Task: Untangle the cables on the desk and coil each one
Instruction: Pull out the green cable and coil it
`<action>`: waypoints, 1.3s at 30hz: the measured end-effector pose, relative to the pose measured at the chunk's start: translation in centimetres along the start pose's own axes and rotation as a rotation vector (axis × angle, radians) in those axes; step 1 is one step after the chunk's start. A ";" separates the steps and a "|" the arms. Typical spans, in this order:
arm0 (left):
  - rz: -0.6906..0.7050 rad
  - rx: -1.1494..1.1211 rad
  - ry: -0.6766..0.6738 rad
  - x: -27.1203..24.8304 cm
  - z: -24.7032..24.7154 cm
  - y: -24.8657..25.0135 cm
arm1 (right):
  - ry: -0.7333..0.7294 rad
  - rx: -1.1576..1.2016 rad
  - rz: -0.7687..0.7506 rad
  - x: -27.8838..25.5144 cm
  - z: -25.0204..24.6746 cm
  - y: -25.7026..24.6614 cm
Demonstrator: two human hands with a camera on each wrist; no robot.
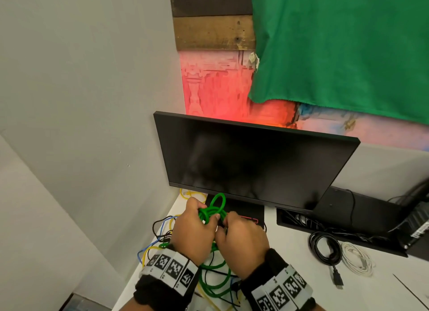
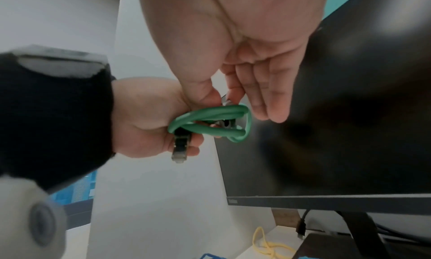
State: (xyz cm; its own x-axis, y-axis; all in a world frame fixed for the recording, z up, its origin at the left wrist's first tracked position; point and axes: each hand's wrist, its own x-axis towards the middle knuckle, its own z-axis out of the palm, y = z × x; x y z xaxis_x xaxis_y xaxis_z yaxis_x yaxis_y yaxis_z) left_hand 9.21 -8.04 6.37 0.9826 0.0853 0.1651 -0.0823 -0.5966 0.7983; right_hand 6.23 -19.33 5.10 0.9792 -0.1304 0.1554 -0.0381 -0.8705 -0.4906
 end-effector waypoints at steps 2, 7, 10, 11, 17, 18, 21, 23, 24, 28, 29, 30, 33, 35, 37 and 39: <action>-0.009 0.027 0.013 0.5 0.0 -0.3 | -0.003 -0.017 -0.026 -0.1 -0.3 -0.2; -0.108 0.019 0.092 2.9 -1.1 -2.2 | -0.034 0.002 -0.192 -2.2 -1.5 -1.3; -0.180 -0.111 0.099 4.2 -2.2 -3.6 | -0.056 0.090 -0.203 -2.5 -3.0 -0.4; -0.190 -0.159 0.099 4.4 -2.5 -4.0 | -0.079 0.099 -0.187 -2.4 -3.5 0.1; -0.048 -0.080 0.115 3.1 -2.0 -2.9 | 0.004 0.313 -0.162 -1.2 -4.9 -1.0; -0.020 -0.063 0.114 2.7 -1.7 -2.6 | 0.026 0.297 -0.206 -1.0 -4.9 -1.6; 0.031 -0.067 0.069 2.0 -1.2 -2.0 | -0.064 0.133 -0.270 -0.3 -4.1 -2.4; 0.058 -0.061 0.038 1.8 -1.0 -2.0 | -0.200 0.041 -0.180 0.3 -4.1 -2.8; 0.063 -0.056 0.031 1.8 -1.0 -2.1 | -0.250 0.013 -0.159 0.4 -4.2 -2.7; -0.041 -0.103 0.106 3.1 -2.5 -3.2 | -0.333 -0.065 -0.246 0.3 -4.9 -1.2; -0.064 -0.147 0.109 3.5 -3.0 -3.4 | -0.310 -0.088 -0.271 0.3 -5.1 -0.6; -0.073 -0.205 0.103 3.6 -3.4 -3.4 | -0.269 -0.121 -0.289 0.3 -5.3 0.1; -0.098 -0.414 0.094 3.2 -3.4 -2.2 | -0.147 -0.235 -0.262 0.5 -5.1 1.3; -0.126 -0.532 0.067 2.4 -2.5 -1.0 | -0.141 -0.274 -0.177 0.6 -4.1 1.4; -0.154 -0.609 0.055 1.6 -1.4 -0.2 | -0.190 -0.171 -0.047 1.0 -3.2 1.2; -0.163 -0.624 0.062 0.9 -0.7 0.0 | -0.293 0.166 0.065 1.2 -3.0 1.3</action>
State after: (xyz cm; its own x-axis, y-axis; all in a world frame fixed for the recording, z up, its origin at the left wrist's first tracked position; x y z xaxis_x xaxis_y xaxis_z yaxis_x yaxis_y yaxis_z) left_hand 10.01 -7.44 6.95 0.9807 0.1928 0.0319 -0.0331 0.0025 0.9995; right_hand 6.76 -22.04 7.19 0.9923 -0.0206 -0.1221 -0.0933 -0.7725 -0.6281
